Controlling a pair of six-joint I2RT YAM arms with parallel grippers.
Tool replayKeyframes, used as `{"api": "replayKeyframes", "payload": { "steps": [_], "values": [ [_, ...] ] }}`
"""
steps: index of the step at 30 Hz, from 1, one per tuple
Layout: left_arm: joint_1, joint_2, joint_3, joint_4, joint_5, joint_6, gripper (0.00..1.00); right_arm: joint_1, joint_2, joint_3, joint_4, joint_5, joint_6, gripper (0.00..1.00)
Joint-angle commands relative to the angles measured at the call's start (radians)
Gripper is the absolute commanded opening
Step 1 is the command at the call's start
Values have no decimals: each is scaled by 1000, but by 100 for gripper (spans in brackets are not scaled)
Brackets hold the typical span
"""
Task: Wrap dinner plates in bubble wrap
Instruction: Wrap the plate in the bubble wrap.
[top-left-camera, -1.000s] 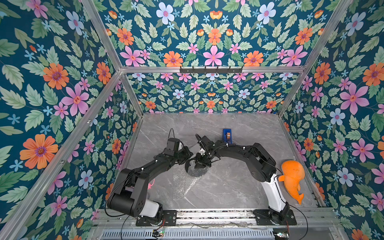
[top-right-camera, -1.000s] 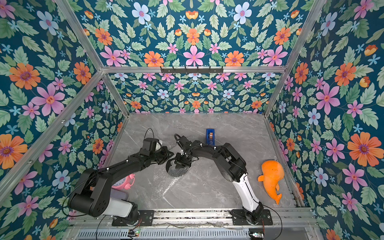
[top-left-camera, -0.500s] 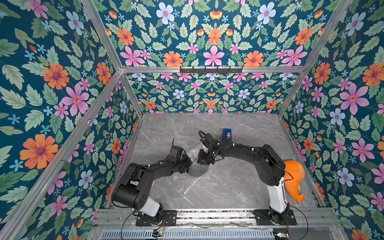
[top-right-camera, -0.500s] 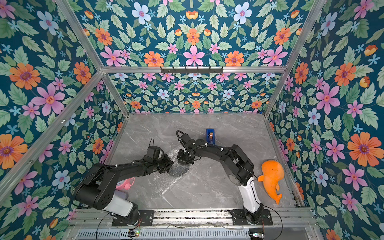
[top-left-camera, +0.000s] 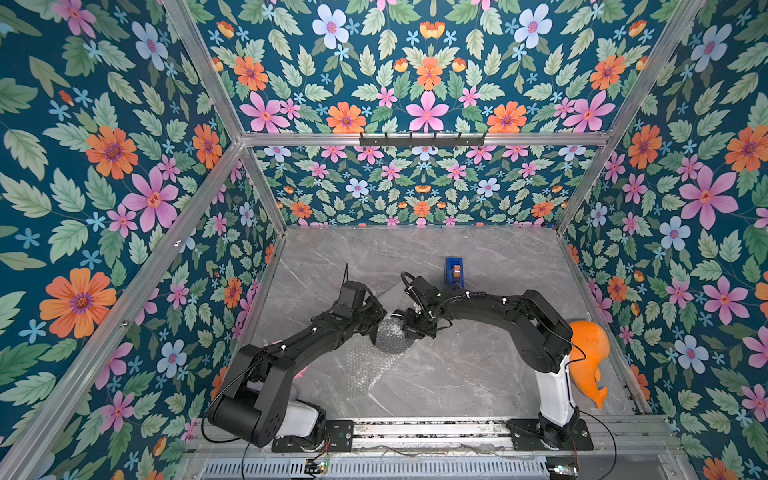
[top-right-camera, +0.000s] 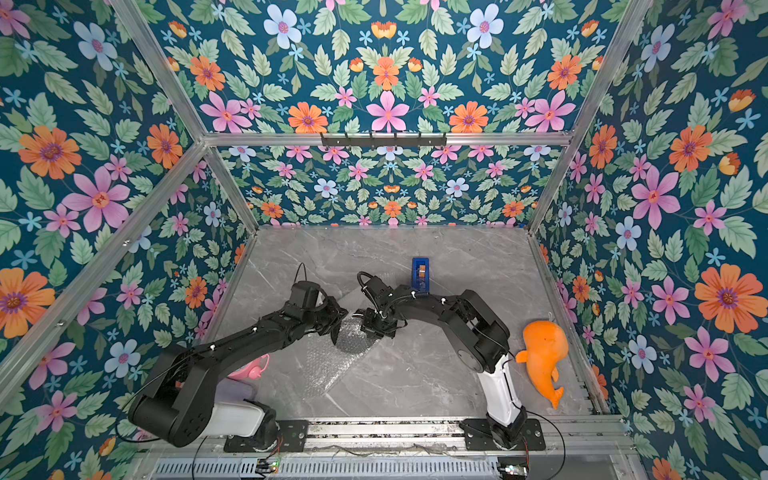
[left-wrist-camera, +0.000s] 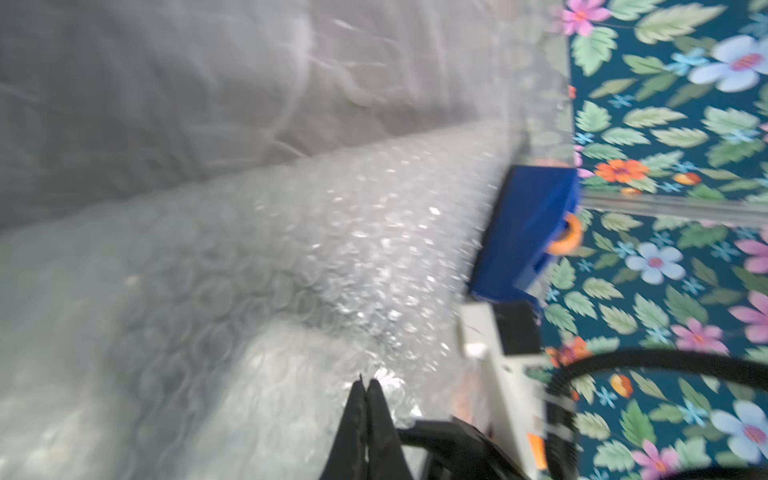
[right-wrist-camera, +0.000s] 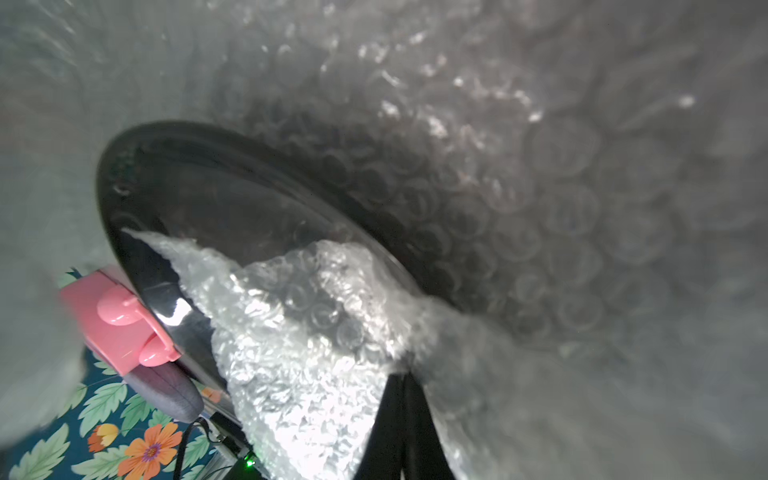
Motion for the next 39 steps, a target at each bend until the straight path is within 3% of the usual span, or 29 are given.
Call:
{"api": "replayKeyframes", "payload": {
  "steps": [1,11,18,24,29,32,35,39],
  "values": [
    [-42,-8,4,-21,25,-2,0,2,15,4,14,10,25,0],
    [-87,63,-107,30,42,-64,0,2,-10,-62,100,7,77,0],
    [-87,126,-127,54,50,-69,0,2,-85,-33,28,57,44,0],
    [-87,114,-134,38,43,-56,0,10,-170,4,-92,116,4,16],
    [-87,106,-131,41,47,-56,0,11,-78,80,-135,73,-13,19],
    [-87,90,-128,49,42,-67,0,11,-34,148,-211,74,-21,19],
    [-87,82,-114,50,37,-69,0,14,-52,115,-197,78,-15,19],
    [-88,84,-98,49,40,-66,0,13,-84,23,-139,73,14,6]
  ]
}}
